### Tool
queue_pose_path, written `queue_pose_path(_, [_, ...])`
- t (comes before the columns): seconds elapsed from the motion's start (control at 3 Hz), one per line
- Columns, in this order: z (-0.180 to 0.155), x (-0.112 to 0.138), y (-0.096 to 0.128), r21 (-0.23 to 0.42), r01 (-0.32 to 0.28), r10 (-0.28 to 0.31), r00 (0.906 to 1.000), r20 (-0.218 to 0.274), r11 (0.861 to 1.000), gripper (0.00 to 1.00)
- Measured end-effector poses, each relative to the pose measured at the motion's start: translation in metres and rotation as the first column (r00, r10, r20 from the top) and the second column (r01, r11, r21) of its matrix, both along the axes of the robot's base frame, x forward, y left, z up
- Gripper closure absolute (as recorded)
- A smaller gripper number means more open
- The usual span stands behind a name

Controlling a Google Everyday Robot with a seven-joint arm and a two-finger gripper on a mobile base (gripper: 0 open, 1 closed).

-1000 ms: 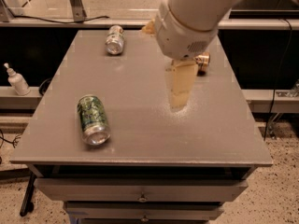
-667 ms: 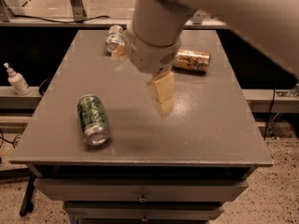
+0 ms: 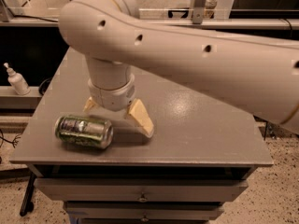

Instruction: Move green can near 7up can

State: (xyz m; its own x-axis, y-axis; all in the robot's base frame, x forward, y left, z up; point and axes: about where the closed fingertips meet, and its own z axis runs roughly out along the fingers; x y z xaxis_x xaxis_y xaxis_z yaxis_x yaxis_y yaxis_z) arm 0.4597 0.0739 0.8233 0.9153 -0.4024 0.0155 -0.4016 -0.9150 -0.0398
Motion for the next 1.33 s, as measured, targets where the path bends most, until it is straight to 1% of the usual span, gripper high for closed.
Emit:
queue_pose_path(0.33, [-0.014, -0.014, 0.036, -0.014, -0.143, 0.143, 0.9889, -0.041, 0.990, 0.00])
queue_pose_path(0.67, [-0.017, -0.019, 0.058, -0.017, -0.237, 0.236, 0.9704, -0.052, 0.971, 0.00])
queue_pose_path(1.0, [-0.009, -0.016, 0.073, -0.005, -0.275, 0.275, 0.9608, -0.035, 0.961, 0.00])
queue_pose_path(1.33, [0.013, -0.013, 0.093, 0.035, -0.284, 0.284, 0.9587, 0.007, 0.958, 0.00])
